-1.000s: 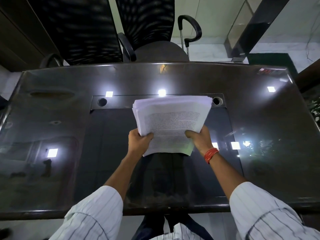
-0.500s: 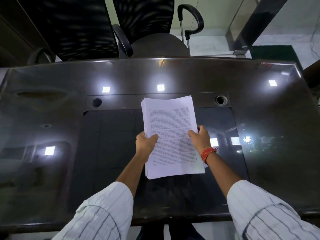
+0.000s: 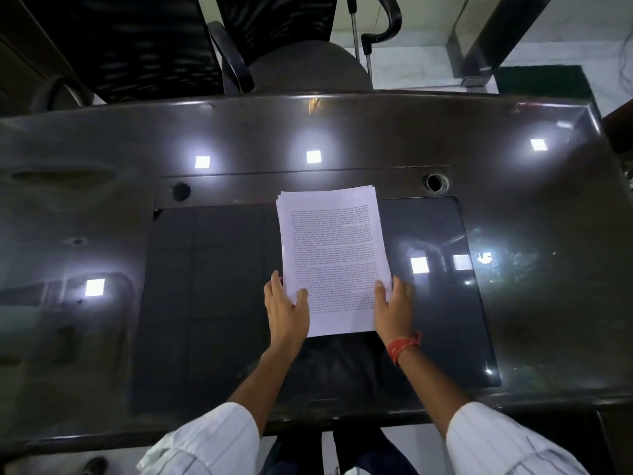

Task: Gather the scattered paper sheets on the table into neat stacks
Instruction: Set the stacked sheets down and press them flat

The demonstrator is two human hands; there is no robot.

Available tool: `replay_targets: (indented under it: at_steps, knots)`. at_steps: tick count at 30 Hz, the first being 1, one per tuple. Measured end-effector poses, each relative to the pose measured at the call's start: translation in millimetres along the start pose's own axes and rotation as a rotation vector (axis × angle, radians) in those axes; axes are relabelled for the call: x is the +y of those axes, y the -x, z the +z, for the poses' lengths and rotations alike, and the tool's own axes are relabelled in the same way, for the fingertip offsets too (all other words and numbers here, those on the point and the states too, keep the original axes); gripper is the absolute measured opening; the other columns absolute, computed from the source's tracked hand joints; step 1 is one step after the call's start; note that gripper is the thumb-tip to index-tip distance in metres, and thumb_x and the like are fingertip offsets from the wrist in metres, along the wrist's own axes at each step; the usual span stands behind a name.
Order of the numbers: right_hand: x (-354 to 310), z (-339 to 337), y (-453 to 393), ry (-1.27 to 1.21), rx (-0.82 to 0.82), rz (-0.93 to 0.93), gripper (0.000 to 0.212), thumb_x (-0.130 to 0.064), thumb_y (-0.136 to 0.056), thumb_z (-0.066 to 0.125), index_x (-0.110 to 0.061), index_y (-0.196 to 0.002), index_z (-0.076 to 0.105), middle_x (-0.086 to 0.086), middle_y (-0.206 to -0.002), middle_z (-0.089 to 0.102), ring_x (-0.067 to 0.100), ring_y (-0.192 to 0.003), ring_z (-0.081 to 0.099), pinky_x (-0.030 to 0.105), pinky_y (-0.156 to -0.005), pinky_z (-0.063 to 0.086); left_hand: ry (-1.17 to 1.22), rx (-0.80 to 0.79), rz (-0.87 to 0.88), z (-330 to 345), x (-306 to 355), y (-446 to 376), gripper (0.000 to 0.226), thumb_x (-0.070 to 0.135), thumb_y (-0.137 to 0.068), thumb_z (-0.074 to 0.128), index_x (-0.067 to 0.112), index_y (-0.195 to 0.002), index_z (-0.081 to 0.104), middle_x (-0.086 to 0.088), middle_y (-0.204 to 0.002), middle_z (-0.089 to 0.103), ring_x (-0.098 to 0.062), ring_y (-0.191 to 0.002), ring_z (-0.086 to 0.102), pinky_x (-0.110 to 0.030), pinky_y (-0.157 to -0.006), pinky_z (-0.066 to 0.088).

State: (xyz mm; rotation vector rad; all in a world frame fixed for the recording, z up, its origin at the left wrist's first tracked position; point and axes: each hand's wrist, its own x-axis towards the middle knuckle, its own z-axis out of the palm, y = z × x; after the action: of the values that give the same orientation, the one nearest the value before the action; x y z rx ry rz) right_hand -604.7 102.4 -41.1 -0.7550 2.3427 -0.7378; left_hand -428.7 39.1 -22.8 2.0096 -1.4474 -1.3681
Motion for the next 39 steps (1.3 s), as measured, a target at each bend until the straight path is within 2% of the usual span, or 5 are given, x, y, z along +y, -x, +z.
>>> replay_targets:
  at_steps: [6, 23, 27, 31, 39]
  knots:
    - [-1, 8, 6, -0.05, -0.058, 0.024, 0.041, -0.031, -0.103, 0.044, -0.001, -0.13, 0.05, 0.013, -0.128, 0.049, 0.028, -0.117, 0.054, 0.028, -0.095, 0.042, 0.012, 0.067, 0.082, 6, -1, -1, 0.047, 0.019, -0.098, 0.05, 0.019, -0.144, 0.04, 0.002, -0.141, 0.036, -0.02, -0.122, 0.048, -0.03, -0.092, 0.043]
    - [-73, 8, -117, 0.165, -0.079, 0.003, 0.068, -0.052, -0.093, 0.053, 0.0, -0.136, 0.042, 0.02, -0.14, 0.04, 0.039, -0.13, 0.04, 0.049, -0.107, 0.038, -0.14, -0.141, 0.033, -15, 72, -112, 0.085, 0.048, -0.095, 0.059, 0.009, -0.157, 0.015, -0.008, -0.164, 0.015, -0.034, -0.149, 0.02, -0.055, -0.119, 0.026]
    - [-106, 9, -123, 0.343, 0.066, -0.401, 0.069, -0.051, -0.09, 0.056, -0.005, -0.139, 0.04, 0.015, -0.142, 0.042, 0.035, -0.13, 0.038, 0.049, -0.105, 0.037, -0.52, -0.051, 0.449, -23, 31, -55, 0.123, 0.079, -0.075, 0.059, 0.014, -0.158, -0.004, -0.008, -0.167, -0.002, -0.03, -0.154, -0.003, -0.054, -0.123, 0.005]
    - [-154, 46, -140, 0.588, -0.195, -0.734, 0.062, -0.053, -0.09, 0.053, -0.01, -0.134, 0.046, 0.012, -0.14, 0.046, 0.033, -0.131, 0.039, 0.05, -0.108, 0.034, -1.035, -0.339, 1.032, 1, -16, -22, 0.135, 0.094, -0.061, 0.052, 0.023, -0.16, -0.005, -0.012, -0.166, -0.015, -0.039, -0.152, -0.014, -0.075, -0.114, -0.002]
    - [-160, 92, -133, 0.789, -0.322, -0.786, 0.057, -0.054, -0.097, 0.038, -0.019, -0.142, 0.037, 0.007, -0.148, 0.038, 0.03, -0.136, 0.035, 0.059, -0.111, 0.027, -1.129, -0.364, 0.996, 18, -34, -30, 0.102, 0.089, -0.081, 0.027, 0.03, -0.161, 0.003, -0.012, -0.168, -0.007, -0.044, -0.152, -0.003, -0.075, -0.112, 0.011]
